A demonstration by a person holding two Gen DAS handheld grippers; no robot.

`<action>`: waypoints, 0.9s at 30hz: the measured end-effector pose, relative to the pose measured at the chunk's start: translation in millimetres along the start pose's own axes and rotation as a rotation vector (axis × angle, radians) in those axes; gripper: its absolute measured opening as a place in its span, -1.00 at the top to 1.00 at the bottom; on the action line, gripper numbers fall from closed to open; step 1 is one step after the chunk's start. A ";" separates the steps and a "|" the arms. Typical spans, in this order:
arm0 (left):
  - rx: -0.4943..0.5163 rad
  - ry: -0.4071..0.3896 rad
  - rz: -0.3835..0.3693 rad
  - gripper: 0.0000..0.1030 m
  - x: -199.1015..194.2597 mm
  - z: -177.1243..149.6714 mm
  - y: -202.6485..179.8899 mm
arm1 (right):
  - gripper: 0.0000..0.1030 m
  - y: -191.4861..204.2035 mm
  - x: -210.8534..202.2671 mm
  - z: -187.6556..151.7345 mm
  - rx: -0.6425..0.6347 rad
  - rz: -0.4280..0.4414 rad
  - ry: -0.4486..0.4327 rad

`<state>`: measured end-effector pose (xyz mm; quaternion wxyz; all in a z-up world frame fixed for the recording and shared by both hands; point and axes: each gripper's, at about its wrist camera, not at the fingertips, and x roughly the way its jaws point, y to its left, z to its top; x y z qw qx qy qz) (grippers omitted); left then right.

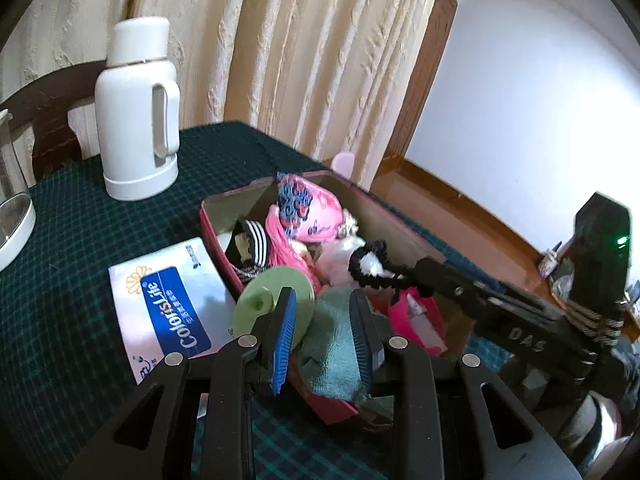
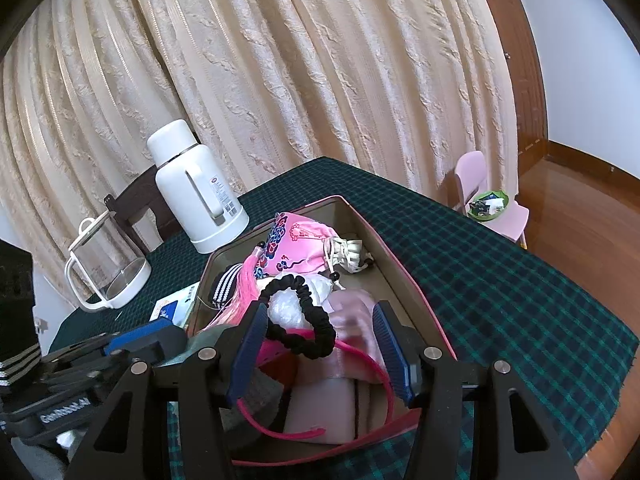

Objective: Organize soft objects
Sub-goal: 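Lower the green suction cup into the tin box and open the left tool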

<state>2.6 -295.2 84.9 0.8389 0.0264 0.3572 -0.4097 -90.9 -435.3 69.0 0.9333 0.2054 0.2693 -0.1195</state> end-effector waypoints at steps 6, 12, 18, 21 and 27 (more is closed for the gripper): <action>0.009 -0.120 0.026 0.16 -25.7 0.6 3.7 | -0.13 -0.8 0.5 -0.1 0.001 0.002 0.004; 0.029 -0.089 0.122 0.17 -12.3 -0.7 15.8 | -0.13 -0.6 0.1 -0.1 -0.001 0.002 0.004; 0.014 -0.033 0.117 0.57 7.9 -4.5 20.9 | -0.13 0.3 -0.2 -0.5 -0.003 0.003 0.003; 0.026 -0.033 0.103 0.64 9.8 -3.0 15.0 | -0.13 0.4 -0.4 -0.3 0.000 0.002 0.002; 0.072 -0.055 0.046 0.64 11.5 6.1 -7.2 | -0.13 -4.6 -4.7 3.1 0.018 -0.014 -0.015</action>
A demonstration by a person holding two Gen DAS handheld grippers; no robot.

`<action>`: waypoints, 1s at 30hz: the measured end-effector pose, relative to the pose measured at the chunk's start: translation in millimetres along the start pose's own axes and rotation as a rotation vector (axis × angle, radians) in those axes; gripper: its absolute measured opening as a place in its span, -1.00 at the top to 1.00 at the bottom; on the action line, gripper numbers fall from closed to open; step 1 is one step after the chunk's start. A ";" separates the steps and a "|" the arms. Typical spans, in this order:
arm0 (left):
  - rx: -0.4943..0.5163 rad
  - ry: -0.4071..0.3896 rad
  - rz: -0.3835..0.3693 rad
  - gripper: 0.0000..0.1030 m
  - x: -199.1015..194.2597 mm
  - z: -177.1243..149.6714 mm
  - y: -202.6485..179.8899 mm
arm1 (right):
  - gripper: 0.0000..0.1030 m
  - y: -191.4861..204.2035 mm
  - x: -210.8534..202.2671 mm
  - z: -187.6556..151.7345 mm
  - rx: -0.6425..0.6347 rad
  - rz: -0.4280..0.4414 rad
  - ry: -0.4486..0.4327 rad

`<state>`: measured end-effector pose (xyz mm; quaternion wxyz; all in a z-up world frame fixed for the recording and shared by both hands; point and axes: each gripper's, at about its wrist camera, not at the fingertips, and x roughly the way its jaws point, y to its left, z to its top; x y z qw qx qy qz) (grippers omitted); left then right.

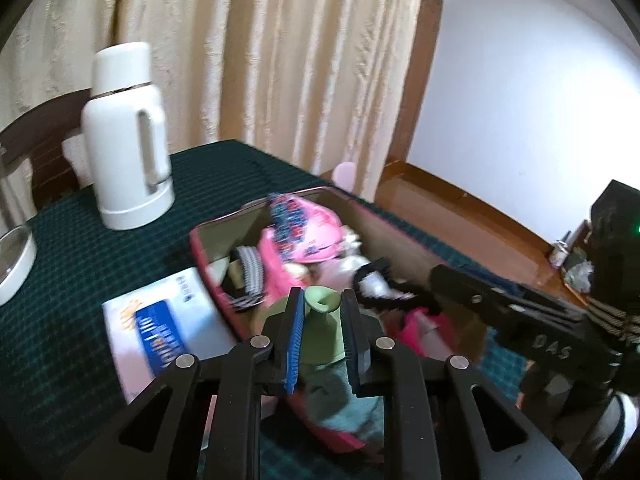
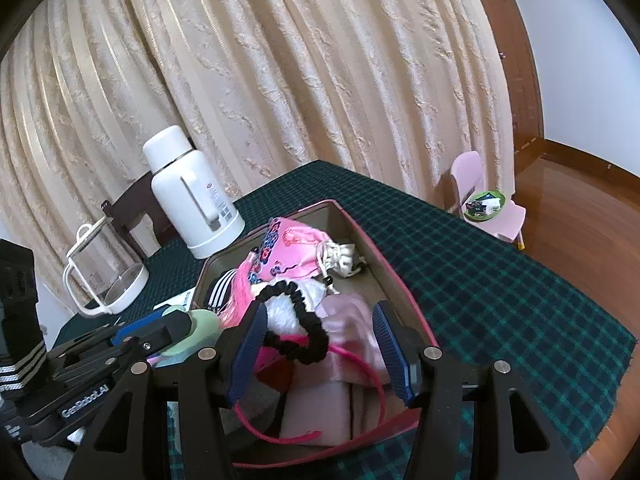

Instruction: Organize soft objects

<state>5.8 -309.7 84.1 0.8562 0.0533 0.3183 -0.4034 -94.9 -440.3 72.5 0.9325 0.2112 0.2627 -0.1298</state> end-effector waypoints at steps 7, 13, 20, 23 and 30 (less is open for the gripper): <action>0.016 0.044 -0.065 0.63 22.6 2.6 -20.0 | -0.13 -7.9 -0.1 3.0 0.014 -0.013 -0.004; -0.003 0.120 -0.056 0.58 51.5 -11.3 -22.8 | -0.13 -9.9 0.7 2.9 0.014 -0.018 0.000; -0.051 0.142 -0.115 -0.39 48.0 -7.7 -14.7 | -0.13 -13.9 -5.8 4.9 0.017 -0.034 -0.019; -0.051 0.128 -0.114 -0.54 36.4 -5.9 -15.7 | -0.15 -17.3 -8.7 2.2 0.016 -0.050 -0.015; -0.047 0.033 -0.059 -0.87 -7.2 2.0 -9.6 | -0.43 -24.8 -20.6 -1.2 0.027 -0.083 -0.013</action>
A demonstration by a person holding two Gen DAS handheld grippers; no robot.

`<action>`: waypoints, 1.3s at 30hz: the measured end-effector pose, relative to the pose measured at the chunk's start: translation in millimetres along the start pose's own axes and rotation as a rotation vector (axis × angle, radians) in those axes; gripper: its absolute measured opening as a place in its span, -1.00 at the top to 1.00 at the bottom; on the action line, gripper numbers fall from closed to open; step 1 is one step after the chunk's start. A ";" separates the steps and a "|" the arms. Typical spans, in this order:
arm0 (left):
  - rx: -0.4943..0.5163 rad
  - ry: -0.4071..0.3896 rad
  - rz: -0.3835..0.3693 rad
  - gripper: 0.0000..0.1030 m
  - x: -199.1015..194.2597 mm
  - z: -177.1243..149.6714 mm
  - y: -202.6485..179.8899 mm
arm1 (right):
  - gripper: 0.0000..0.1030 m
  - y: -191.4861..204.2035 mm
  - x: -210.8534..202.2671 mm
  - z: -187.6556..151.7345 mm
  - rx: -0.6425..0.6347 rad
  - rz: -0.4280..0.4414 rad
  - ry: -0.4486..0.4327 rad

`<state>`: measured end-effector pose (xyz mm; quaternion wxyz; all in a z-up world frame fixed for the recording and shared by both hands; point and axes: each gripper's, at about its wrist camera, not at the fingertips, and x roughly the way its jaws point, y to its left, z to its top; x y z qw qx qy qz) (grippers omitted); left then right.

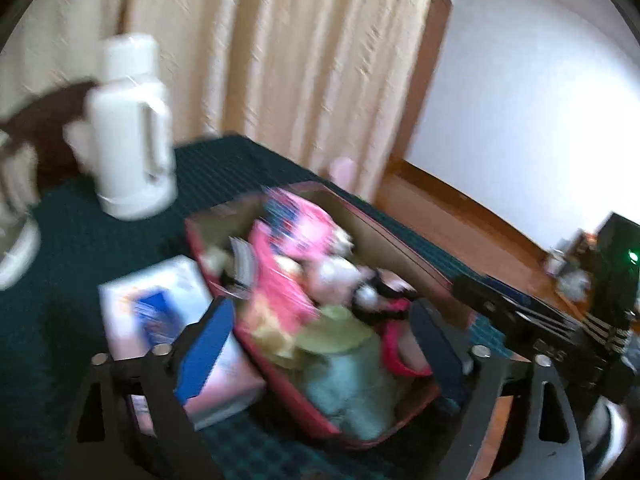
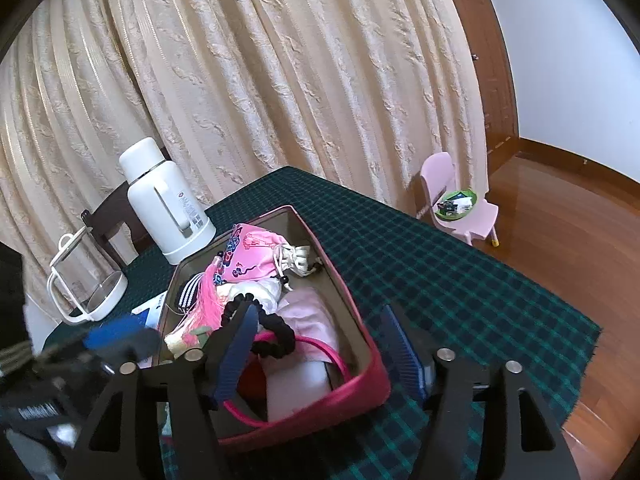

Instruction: Organize soft objects

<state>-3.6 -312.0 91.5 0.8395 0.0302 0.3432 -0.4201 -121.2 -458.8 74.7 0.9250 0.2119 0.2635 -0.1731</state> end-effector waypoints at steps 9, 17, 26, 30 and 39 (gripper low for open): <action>0.097 -0.301 0.472 -1.00 -62.4 -3.1 -9.2 | -1.00 19.6 -27.4 -2.5 -0.054 -0.023 -0.055; 0.152 -0.135 0.589 -1.00 -38.1 -29.3 -19.9 | -1.00 41.2 -21.7 -25.2 -0.157 -0.070 0.029; 0.161 -0.146 0.615 -1.00 -43.7 -34.5 -23.8 | -1.00 46.0 -30.7 -25.5 -0.171 -0.089 0.009; 0.148 -0.128 0.609 -1.00 -42.8 -35.7 -19.4 | -1.00 48.8 -29.4 -27.4 -0.178 -0.097 0.014; 0.129 -0.102 0.602 -1.00 -40.0 -36.6 -12.7 | -1.00 55.6 -28.0 -28.8 -0.206 -0.125 0.006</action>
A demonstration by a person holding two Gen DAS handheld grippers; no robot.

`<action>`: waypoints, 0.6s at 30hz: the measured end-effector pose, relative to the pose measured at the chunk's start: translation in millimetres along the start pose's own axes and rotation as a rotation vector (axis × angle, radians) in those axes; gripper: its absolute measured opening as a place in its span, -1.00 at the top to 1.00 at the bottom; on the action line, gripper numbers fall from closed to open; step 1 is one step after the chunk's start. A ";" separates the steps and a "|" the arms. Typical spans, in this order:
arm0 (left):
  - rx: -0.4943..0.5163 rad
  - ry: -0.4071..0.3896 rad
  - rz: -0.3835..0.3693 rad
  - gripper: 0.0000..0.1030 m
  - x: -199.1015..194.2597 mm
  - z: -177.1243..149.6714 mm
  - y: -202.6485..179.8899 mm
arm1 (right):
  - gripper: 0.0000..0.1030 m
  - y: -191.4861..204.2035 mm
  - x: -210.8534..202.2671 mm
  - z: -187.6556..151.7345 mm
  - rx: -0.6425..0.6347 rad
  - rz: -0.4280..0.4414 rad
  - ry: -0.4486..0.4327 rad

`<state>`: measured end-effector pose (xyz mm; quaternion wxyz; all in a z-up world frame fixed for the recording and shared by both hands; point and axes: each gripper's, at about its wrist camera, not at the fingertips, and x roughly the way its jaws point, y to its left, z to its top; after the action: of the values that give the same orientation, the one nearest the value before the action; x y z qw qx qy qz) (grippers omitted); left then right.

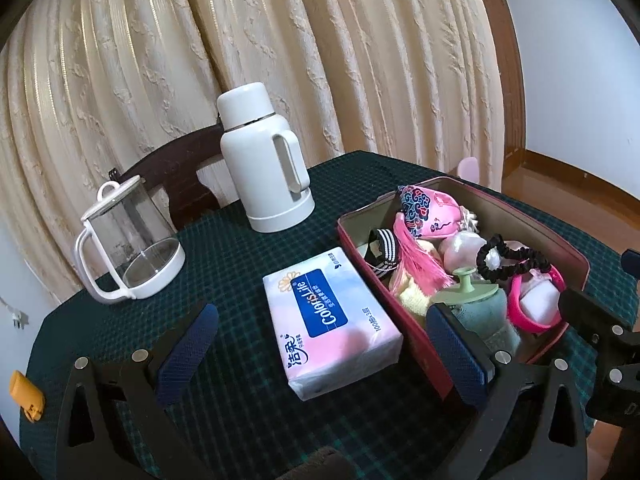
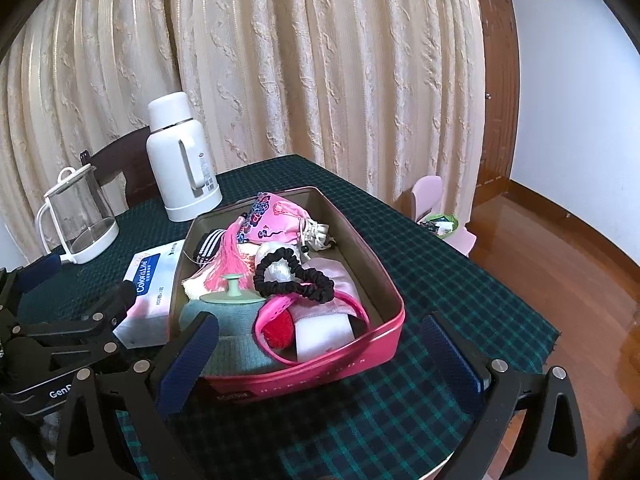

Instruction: Organize soft objects

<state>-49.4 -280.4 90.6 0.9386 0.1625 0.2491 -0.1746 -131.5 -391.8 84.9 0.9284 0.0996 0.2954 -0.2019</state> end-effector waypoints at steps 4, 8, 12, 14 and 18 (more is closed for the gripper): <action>0.005 0.005 -0.003 -1.00 1.3 -1.3 -0.7 | -1.00 0.3 2.0 0.6 0.001 0.001 0.004; 0.012 0.010 -0.003 -1.00 3.2 -2.0 -1.4 | -1.00 1.7 3.8 0.0 -0.006 0.001 0.011; 0.013 0.016 -0.002 -1.00 5.2 -2.5 -1.0 | -1.00 4.9 5.9 -1.3 -0.017 -0.005 0.014; 0.015 0.016 -0.001 -1.00 5.5 -2.6 -1.0 | -1.00 5.9 6.3 -1.5 -0.022 -0.011 0.012; 0.017 0.021 0.004 -1.00 7.7 -3.0 0.2 | -1.00 6.8 6.5 -1.8 -0.026 -0.016 0.010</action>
<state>-44.3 -281.0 84.2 0.9349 0.1728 0.2571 -0.1733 -124.7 -387.2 80.0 0.9265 0.0865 0.3036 -0.2048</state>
